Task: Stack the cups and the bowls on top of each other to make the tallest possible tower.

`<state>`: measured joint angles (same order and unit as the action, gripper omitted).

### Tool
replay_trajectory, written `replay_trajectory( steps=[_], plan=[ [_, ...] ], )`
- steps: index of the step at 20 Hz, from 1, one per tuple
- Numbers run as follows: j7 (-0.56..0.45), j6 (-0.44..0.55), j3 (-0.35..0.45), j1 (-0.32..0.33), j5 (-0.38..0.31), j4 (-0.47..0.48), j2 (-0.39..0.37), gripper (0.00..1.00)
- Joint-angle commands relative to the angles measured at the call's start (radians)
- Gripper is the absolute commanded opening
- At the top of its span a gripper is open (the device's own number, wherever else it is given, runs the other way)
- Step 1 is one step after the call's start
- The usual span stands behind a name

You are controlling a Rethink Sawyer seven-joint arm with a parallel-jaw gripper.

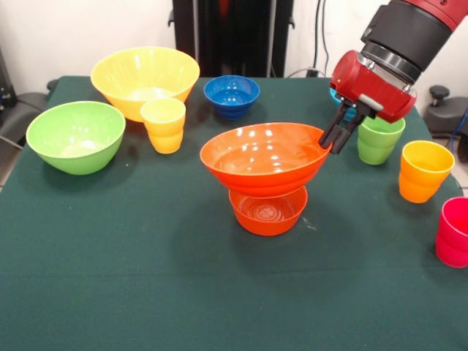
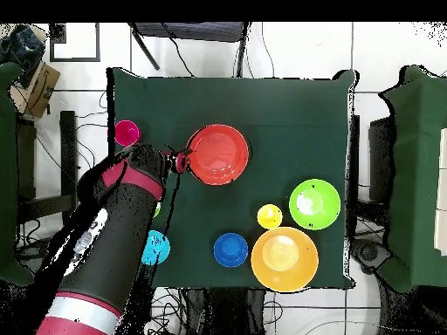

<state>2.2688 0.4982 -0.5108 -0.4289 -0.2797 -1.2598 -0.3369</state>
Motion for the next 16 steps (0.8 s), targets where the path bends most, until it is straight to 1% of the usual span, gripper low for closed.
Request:
replay_trajectory(
  steps=[1, 16],
  plan=[
    [0.09, 0.098, 0.03, -0.015, 0.009, 0.052, 0.017, 0.0],
    [0.095, 0.1, 0.008, -0.031, 0.03, 0.058, 0.031, 0.0]
  ],
)
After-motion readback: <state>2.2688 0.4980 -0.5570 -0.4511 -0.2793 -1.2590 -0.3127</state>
